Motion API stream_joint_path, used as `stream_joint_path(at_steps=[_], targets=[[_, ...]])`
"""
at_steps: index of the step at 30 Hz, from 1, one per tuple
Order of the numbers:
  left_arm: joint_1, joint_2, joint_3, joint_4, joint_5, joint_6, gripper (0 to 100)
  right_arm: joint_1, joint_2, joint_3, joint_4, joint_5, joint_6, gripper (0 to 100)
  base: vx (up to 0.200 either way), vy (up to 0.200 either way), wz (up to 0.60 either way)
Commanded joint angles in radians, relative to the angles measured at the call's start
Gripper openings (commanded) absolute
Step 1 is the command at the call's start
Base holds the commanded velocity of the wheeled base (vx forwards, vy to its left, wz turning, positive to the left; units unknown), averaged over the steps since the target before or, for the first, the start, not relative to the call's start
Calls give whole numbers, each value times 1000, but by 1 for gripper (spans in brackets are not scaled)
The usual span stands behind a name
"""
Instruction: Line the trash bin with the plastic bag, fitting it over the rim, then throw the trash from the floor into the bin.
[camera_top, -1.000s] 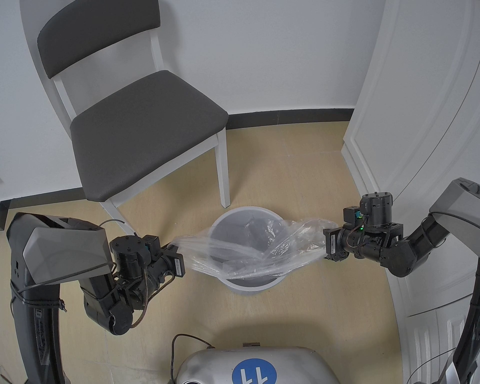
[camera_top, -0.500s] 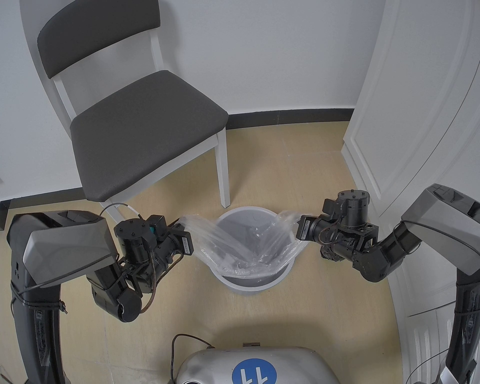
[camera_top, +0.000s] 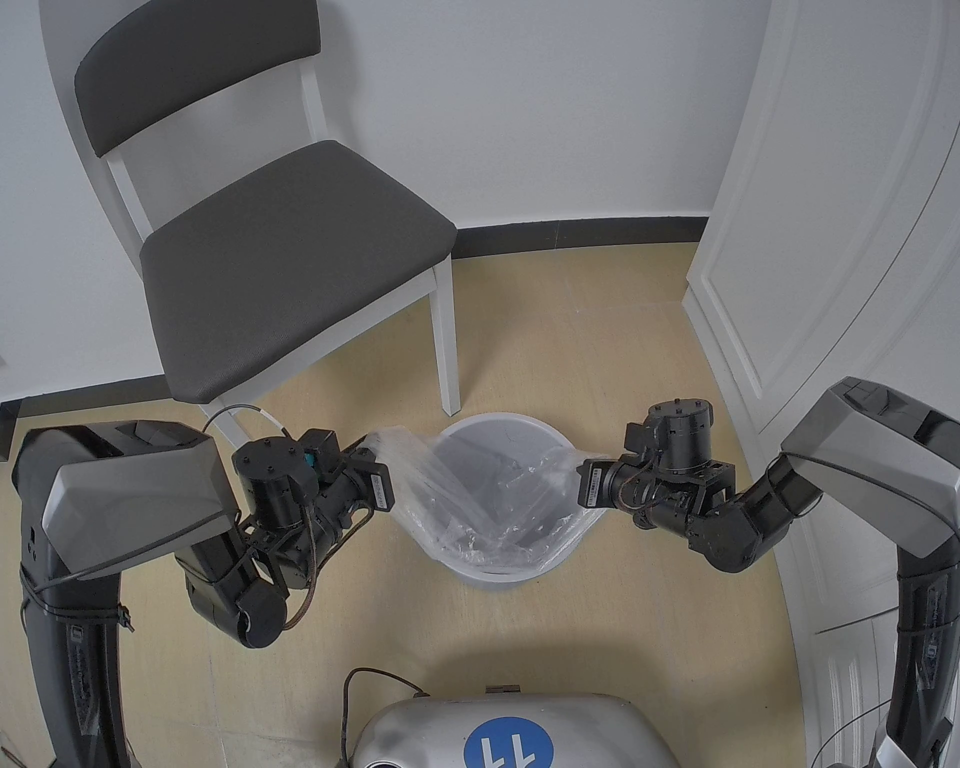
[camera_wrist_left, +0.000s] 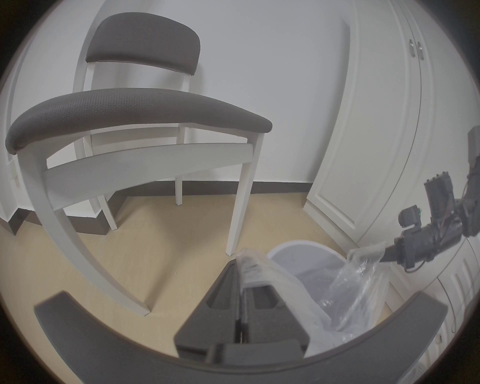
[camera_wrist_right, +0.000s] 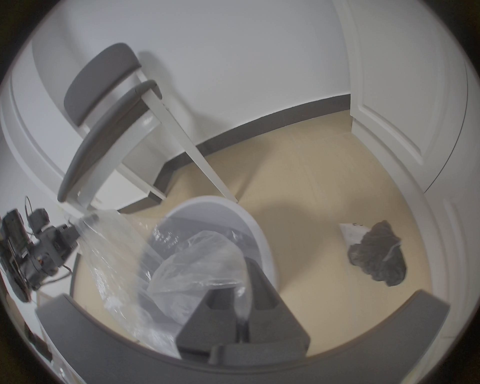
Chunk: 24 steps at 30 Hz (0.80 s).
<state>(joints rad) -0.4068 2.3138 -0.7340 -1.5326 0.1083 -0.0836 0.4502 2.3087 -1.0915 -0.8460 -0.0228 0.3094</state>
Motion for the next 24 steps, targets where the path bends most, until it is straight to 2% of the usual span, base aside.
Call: stream_joint_path(at_steps=[1, 3, 6, 9, 14, 15, 24], targets=[[-14, -80, 117, 0, 1, 4, 0, -51, -109, 79, 84, -3, -93, 0, 0, 0, 0], [-10, -99, 148, 0, 1, 5, 0, -65, -130, 93, 102, -2, -122, 0, 0, 0, 0], [14, -133, 265, 3, -12, 31, 0, -105, -180, 147, 148, 4, -227, 0, 0, 0, 0], [22, -125, 329, 2, -15, 70, 0, -119, -187, 182, 151, 7, -286, 0, 0, 0, 0], [16, -129, 361, 2, -13, 77, 0, -123, -187, 220, 151, -3, -357, 0, 0, 0, 0], [13, -136, 363, 2, -10, 79, 0, -127, -195, 246, 150, -2, -401, 0, 0, 0, 0], [6, -114, 404, 0, -7, 79, 0, -122, -141, 252, 137, 0, -423, 0, 0, 0, 0]])
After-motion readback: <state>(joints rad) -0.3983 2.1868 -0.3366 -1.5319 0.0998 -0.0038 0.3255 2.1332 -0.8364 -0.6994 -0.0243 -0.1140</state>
